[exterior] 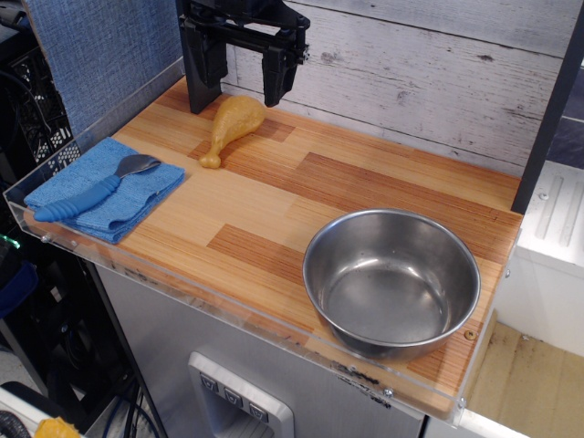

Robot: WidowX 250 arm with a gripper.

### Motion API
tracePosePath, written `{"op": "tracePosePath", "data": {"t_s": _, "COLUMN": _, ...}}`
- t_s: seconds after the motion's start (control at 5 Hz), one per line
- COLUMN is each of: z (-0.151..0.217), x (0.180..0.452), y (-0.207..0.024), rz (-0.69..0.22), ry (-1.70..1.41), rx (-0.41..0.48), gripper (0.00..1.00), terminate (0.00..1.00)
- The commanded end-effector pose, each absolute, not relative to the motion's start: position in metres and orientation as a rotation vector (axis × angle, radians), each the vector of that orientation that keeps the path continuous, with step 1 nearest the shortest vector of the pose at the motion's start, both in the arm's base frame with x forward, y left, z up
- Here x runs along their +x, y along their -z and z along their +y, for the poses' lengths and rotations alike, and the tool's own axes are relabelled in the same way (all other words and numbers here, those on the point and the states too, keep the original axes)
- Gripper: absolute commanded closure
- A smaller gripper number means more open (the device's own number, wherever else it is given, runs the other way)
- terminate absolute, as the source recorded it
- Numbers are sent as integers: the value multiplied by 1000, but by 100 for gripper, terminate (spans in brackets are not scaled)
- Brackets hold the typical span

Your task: Turn the spoon downside up on the table

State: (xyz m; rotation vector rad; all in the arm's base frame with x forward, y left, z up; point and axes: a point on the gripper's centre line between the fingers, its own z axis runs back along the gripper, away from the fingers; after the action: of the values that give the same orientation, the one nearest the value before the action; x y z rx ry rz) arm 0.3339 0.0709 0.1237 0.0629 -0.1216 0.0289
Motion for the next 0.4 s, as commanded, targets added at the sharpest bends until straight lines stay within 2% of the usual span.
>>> {"op": "tracePosePath", "data": {"t_s": 0.0, "z": 71, "x": 334, "y": -124, "rz": -122, "ry": -29, "rx": 63, "gripper": 0, "terminate": 0}}
{"op": "tracePosePath", "data": {"t_s": 0.2, "z": 102, "x": 326, "y": -122, "rz": -175, "ry": -37, "rx": 41, "gripper": 0, "terminate": 0}}
